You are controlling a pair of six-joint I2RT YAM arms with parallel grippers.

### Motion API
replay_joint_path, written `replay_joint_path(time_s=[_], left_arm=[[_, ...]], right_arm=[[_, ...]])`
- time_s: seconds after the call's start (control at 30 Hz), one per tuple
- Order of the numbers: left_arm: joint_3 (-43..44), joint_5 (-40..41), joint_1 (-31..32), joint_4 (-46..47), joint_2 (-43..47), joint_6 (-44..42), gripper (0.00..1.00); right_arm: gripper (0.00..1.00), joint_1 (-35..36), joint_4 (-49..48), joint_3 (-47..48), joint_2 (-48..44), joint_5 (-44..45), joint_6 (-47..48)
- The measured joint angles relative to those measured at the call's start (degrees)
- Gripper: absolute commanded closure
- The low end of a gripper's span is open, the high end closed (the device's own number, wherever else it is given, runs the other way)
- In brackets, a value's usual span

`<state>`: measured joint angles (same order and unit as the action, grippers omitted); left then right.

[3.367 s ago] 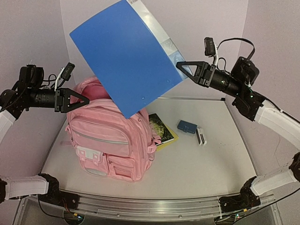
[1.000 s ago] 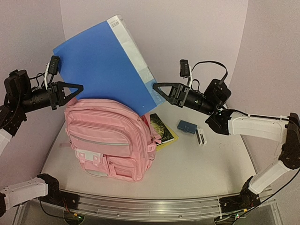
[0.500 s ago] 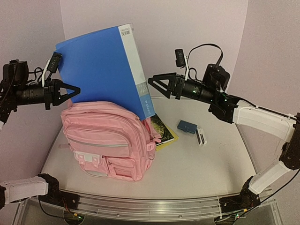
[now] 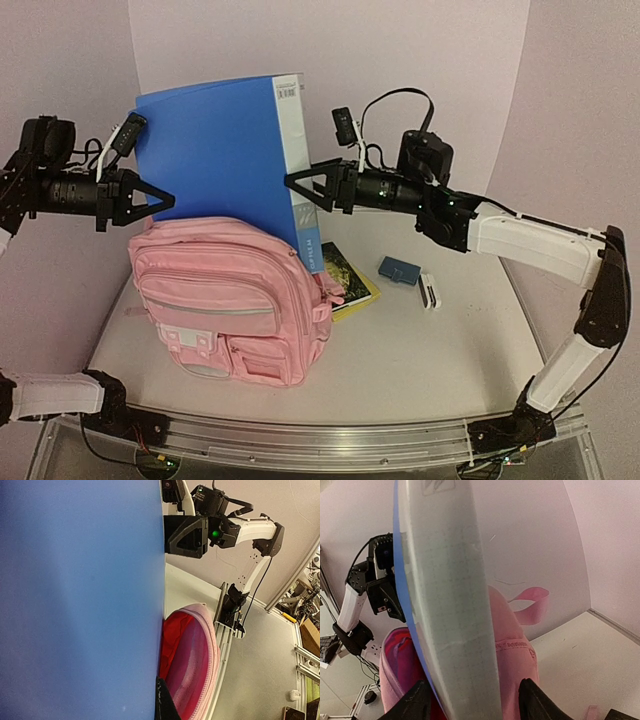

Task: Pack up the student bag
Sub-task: Place the files in the student bag.

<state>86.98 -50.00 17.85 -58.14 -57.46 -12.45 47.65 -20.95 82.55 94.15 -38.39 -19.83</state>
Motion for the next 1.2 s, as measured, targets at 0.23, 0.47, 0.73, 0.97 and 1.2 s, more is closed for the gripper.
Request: replay_joint_path(time_s=[0.23,0.47,0.73,0.97,1.2], left_arm=[[0.35,3.49,-0.28,-1.24,-0.35,-0.12,0.43],[-3.28,8.13,-0.26,4.48,2.87,3.88,0.26],[-5.28,12.12,-0.24,6.73,4.94,6.65,0.08],[-6.14,20.35,-0.2,6.7,7.74,8.59,0.01],[-6.14,23.24,-0.2,6.73,7.41,10.14,0.0]], right_arm=[[1.0,1.8,1.22,0.69,0.8,-0.14,1.7],[1.0,6.96,-5.95,-5.0,-1.38,9.53,2.42],[1.0,9.07,-12.36,-5.84,0.49,12.29,1.61],[1.0,9.93,-13.34,-10.24,0.89,12.94,1.14],[0.82,9.91,-10.93,-13.65,0.81,12.71,1.54]])
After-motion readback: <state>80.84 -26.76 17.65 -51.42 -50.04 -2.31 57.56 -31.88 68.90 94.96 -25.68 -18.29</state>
